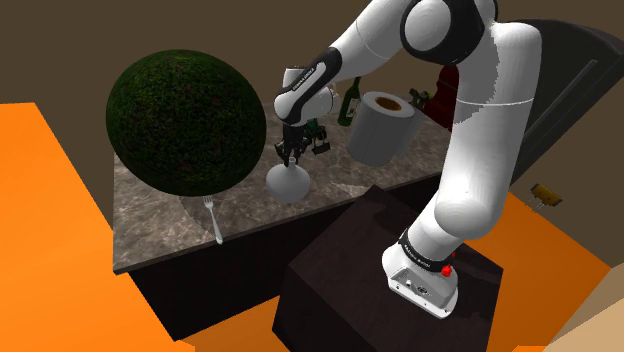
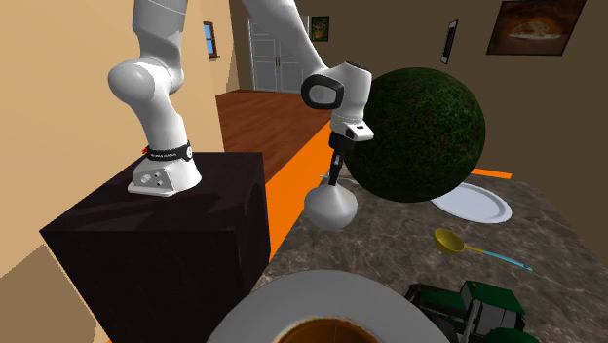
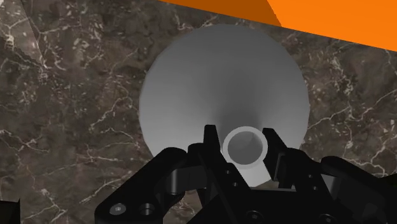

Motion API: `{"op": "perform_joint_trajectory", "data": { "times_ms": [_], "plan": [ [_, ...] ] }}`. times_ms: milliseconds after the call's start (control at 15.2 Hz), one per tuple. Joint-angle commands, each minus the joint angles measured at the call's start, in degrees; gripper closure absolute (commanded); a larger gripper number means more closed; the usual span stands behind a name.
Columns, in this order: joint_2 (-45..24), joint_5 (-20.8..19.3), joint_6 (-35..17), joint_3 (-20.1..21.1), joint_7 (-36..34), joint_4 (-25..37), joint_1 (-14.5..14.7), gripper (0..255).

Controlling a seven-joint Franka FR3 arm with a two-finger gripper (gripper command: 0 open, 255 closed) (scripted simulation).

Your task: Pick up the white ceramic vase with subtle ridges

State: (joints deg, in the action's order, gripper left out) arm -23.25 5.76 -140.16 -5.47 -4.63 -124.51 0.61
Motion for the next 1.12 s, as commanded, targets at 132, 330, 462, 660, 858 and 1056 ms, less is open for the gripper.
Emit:
{"op": "perform_joint_trajectory", "data": {
  "times_ms": [132, 330, 462, 660, 858, 1056],
  "plan": [
    [0.0, 0.0, 0.0, 0.0, 0.0, 0.0, 0.0, 255],
    [1.2, -0.2, 1.2, -0.1, -0.2, -0.1, 0.1, 255],
    [2.5, -0.5, 2.4, -0.3, -0.4, -0.1, 0.2, 255],
    [4.4, -0.9, 4.3, -0.5, -0.7, -0.1, 0.3, 255],
    [6.2, -1.2, 6.3, -0.6, -1.0, 0.1, 0.4, 255],
    [8.0, -1.6, 8.3, -0.8, -1.2, 0.3, 0.5, 255]
  ]
}}
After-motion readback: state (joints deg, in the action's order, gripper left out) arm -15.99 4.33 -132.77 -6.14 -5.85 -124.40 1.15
